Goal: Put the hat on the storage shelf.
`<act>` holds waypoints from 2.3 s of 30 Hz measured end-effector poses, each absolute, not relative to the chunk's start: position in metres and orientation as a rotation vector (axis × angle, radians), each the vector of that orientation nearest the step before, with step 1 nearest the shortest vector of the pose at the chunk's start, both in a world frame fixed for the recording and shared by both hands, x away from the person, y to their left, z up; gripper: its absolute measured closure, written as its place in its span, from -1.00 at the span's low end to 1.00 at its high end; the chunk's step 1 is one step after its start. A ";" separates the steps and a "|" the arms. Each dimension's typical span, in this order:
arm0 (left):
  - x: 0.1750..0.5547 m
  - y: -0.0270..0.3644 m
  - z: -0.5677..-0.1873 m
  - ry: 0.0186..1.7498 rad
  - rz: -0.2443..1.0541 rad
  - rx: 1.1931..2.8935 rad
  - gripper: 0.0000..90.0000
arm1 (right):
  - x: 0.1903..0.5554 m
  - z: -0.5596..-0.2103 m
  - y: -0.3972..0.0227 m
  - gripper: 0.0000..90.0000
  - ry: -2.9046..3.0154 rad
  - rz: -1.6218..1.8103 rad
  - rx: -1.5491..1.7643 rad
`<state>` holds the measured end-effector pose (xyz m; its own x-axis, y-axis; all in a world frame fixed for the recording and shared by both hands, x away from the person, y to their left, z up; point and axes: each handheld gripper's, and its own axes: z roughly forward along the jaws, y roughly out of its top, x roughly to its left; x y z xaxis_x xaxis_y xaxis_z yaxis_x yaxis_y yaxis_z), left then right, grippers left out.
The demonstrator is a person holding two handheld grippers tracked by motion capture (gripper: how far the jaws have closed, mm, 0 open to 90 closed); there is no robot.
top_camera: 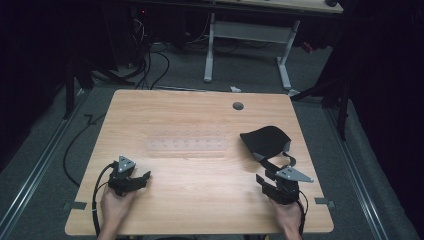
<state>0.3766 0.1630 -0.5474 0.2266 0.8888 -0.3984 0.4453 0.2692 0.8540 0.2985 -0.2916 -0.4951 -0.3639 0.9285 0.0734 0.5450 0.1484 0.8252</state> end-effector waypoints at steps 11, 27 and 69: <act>0.377 0.163 -0.547 1.396 0.490 1.351 -0.28 | 0.315 -0.483 -0.323 0.18 1.844 1.067 1.462; 0.377 0.163 -0.547 1.396 0.489 1.351 -0.28 | 0.352 -0.480 -0.351 -0.09 1.733 1.009 1.580; 0.377 0.163 -0.547 1.395 0.489 1.353 -0.29 | 0.432 -0.516 -0.370 -0.17 1.747 1.071 1.830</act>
